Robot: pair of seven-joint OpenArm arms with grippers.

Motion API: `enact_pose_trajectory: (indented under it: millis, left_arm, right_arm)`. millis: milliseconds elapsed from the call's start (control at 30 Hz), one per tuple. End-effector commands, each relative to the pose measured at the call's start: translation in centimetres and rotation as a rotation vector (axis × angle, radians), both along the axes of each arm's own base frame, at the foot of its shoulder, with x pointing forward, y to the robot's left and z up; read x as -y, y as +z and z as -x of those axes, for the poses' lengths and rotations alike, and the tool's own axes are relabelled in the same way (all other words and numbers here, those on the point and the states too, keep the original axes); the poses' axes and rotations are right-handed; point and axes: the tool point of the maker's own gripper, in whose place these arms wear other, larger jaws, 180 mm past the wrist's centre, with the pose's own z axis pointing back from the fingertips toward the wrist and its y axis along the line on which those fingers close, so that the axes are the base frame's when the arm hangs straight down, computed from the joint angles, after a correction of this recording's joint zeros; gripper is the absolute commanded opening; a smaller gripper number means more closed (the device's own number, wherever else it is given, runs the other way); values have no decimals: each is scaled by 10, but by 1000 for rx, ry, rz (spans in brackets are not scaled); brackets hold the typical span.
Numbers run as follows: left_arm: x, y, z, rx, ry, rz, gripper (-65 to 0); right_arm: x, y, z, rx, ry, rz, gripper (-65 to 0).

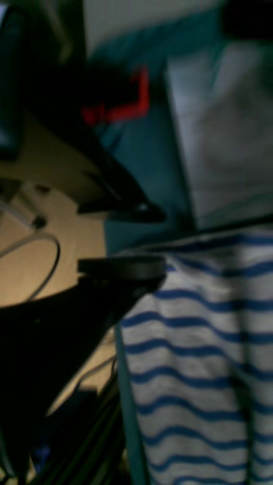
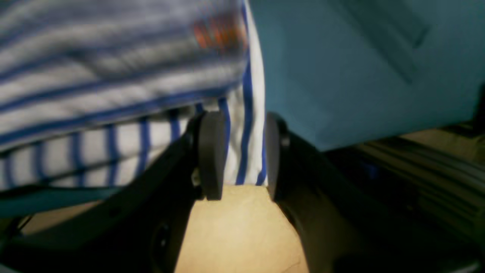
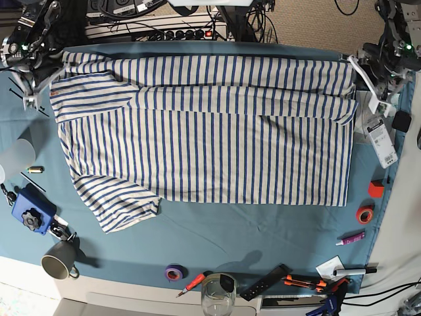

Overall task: Fold the T-shirt properly
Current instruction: 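Regrasp the folded edge with both grippers and drag it back, then move both grippers to the hem corners of the shirt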

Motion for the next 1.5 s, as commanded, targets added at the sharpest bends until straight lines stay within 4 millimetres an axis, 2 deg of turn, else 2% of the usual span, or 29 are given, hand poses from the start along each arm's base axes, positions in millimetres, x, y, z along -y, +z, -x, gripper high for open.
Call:
enact_pose_trajectory:
  millis: [0, 167, 367, 467, 533, 667, 767, 867, 967, 1100, 1233, 1367, 1467]
  left_arm:
    - [-4, 17, -11, 68, -18, -45, -482]
    - [3, 52, -45, 308, -52, -59, -482]
    - [6, 63, -57, 375, -56, -50, -481]
    - [9, 79, -72, 471, -57, -36, -423]
    - [6, 93, -85, 548, -26, -27, -398]
    - [5, 122, -108, 692, 4, -10, -398]
    - [6, 133, -118, 735, 10, 0, -398]
    - [5, 126, -126, 727, 29, 25, -399]
    - [10, 100, -135, 662, 29, 60, -398]
    - [21, 69, -147, 583, 0, 60, -398]
    - [38, 66, -158, 576, -54, 50, -398]
    - [49, 65, -162, 559, -87, 50, -398]
    - [51, 63, -161, 550, -90, 50, -398]
  right_arm:
    - [4, 18, -12, 61, 25, 46, -463]
    - [0, 48, -44, 265, 53, 79, -463]
    - [7, 78, -76, 412, 18, 109, -463]
    - [7, 94, -94, 506, 28, 114, -463]
    - [11, 98, -103, 539, 6, 103, -463]
    - [20, 100, -117, 579, -46, 72, -463]
    - [24, 98, -124, 585, -64, 53, -463]
    - [31, 87, -132, 578, -95, 18, -463]
    - [34, 71, -148, 569, -103, -34, -463]
    - [28, 50, -181, 504, -48, -80, -455]
    - [18, 45, -217, 441, 21, -54, -350]
    - [15, 52, -250, 408, 55, 17, -341]
    - [10, 56, -274, 408, 63, 7, -341]
